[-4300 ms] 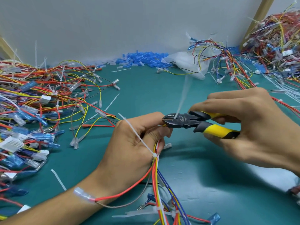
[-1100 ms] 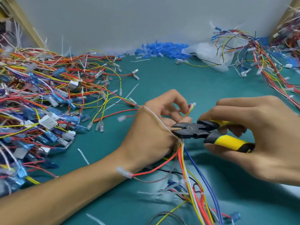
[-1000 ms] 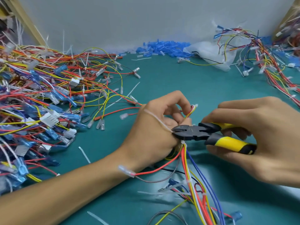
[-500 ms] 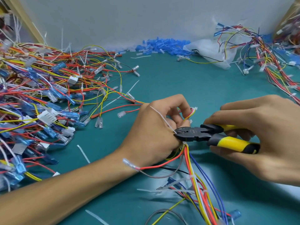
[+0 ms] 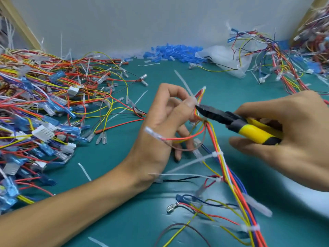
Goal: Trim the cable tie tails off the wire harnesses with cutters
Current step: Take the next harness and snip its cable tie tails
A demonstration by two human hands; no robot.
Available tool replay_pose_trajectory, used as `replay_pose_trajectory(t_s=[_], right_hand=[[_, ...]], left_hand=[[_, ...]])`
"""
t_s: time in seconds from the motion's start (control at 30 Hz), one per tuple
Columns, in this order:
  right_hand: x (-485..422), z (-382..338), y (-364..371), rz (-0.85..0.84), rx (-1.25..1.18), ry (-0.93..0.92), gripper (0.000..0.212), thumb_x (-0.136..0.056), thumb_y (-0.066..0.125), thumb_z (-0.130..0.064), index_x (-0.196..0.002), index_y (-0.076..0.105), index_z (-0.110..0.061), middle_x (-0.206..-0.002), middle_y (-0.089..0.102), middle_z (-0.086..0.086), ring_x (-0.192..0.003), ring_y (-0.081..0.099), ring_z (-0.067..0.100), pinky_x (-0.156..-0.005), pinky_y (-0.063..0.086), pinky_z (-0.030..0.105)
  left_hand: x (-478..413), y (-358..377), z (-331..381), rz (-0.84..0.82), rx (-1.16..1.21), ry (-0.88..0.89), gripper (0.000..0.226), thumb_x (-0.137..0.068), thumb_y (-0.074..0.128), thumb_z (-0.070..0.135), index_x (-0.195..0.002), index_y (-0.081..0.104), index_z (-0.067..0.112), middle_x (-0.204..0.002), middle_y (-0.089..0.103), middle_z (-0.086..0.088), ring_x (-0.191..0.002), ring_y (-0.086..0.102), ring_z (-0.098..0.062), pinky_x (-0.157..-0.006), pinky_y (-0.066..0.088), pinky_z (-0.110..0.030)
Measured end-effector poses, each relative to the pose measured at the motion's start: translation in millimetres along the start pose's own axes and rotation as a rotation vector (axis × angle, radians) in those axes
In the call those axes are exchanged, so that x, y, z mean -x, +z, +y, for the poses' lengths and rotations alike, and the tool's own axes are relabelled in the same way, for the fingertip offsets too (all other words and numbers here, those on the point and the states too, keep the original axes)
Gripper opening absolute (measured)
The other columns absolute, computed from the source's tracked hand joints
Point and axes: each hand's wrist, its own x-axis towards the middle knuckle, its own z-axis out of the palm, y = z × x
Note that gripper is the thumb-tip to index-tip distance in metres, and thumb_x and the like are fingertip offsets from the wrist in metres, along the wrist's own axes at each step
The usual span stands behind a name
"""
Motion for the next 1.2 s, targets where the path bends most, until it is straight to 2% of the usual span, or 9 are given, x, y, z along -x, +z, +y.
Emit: replay_pose_trajectory(t_s=[0.13,0.27,0.37,0.53,0.63,0.7,0.83,0.93,1.2], right_hand=[[-2,2,-2,0.057,-0.009,0.061,0.020,-0.078,0.072,-0.040,-0.083,0.070,-0.021,-0.054,0.044,0.007,-0.061,0.039,0.027,-0.051,0.035,0.032],[-2,-3,2,0.026,-0.069,0.114,0.018,-0.074,0.070,-0.045,-0.082,0.071,-0.029,-0.055,0.043,0.006,-0.054,0.035,0.027,-0.046,0.031,0.033],[-3,-6,4,0.014,-0.100,0.139,0.018,-0.073,0.070,-0.047,-0.079,0.071,-0.031,-0.055,0.042,0.006,-0.053,0.033,0.025,-0.046,0.032,0.037],[-4,-5,8,0.069,-0.218,0.165,0.025,-0.071,0.076,-0.052,-0.079,0.072,-0.028,-0.059,0.041,0.006,-0.054,0.027,0.017,-0.048,0.026,0.031],[-4,-6,9,0.072,-0.388,0.180,0.035,-0.071,0.080,-0.052,-0.088,0.077,-0.021,-0.062,0.048,0.010,-0.052,0.033,0.024,-0.047,0.028,0.034],[-5,-7,9,0.061,-0.476,0.195,0.036,-0.070,0.081,-0.051,-0.091,0.078,-0.021,-0.063,0.055,0.010,-0.051,0.040,0.027,-0.050,0.035,0.043],[-9,-6,10,0.049,-0.562,0.222,0.031,-0.068,0.083,-0.047,-0.090,0.080,-0.025,-0.061,0.059,0.004,-0.048,0.042,0.010,-0.046,0.036,0.039],[-10,-6,8,0.024,-0.608,0.223,0.031,-0.067,0.083,-0.046,-0.087,0.081,-0.022,-0.060,0.060,0.006,-0.047,0.043,0.006,-0.047,0.036,0.021],[-10,-5,5,0.001,-0.669,0.232,0.029,-0.069,0.083,-0.042,-0.087,0.081,-0.019,-0.056,0.057,0.001,-0.048,0.045,0.008,-0.049,0.038,0.022]], left_hand=[[0,4,4,-0.139,-0.143,0.003,0.017,-0.078,0.068,0.049,-0.092,0.061,0.056,-0.100,0.054,-0.001,-0.062,0.060,-0.012,-0.043,0.044,-0.025],[10,1,4,-0.239,-0.304,0.012,0.043,-0.076,0.074,0.050,-0.117,0.067,0.041,-0.108,0.045,0.004,-0.086,0.057,-0.010,-0.072,0.041,-0.017],[10,1,6,-0.201,-0.362,-0.006,0.054,-0.075,0.080,0.036,-0.126,0.066,0.029,-0.114,0.042,0.003,-0.085,0.059,-0.003,-0.066,0.040,-0.010],[9,3,4,-0.099,-0.332,0.020,0.057,-0.076,0.072,0.020,-0.132,0.060,0.028,-0.128,0.043,-0.006,-0.086,0.067,-0.012,-0.062,0.047,-0.038],[10,4,2,-0.051,-0.289,0.078,0.054,-0.079,0.070,0.014,-0.128,0.056,0.033,-0.121,0.051,-0.008,-0.065,0.063,-0.011,-0.050,0.045,-0.034],[10,3,1,-0.036,-0.240,0.109,0.050,-0.082,0.071,0.011,-0.123,0.056,0.036,-0.104,0.062,-0.014,-0.052,0.059,-0.023,-0.043,0.047,-0.040],[10,2,-2,-0.022,-0.211,0.110,0.045,-0.087,0.071,0.012,-0.122,0.054,0.036,-0.083,0.071,-0.012,-0.045,0.064,-0.030,-0.042,0.043,-0.021],[11,3,-4,-0.024,-0.234,0.105,0.046,-0.089,0.068,0.014,-0.126,0.052,0.035,-0.083,0.076,-0.008,-0.045,0.064,-0.028,-0.046,0.045,-0.021],[12,3,-3,0.049,-0.184,0.132,0.035,-0.086,0.078,0.017,-0.113,0.063,0.033,-0.073,0.075,-0.008,-0.045,0.069,-0.026,-0.044,0.047,-0.018]])
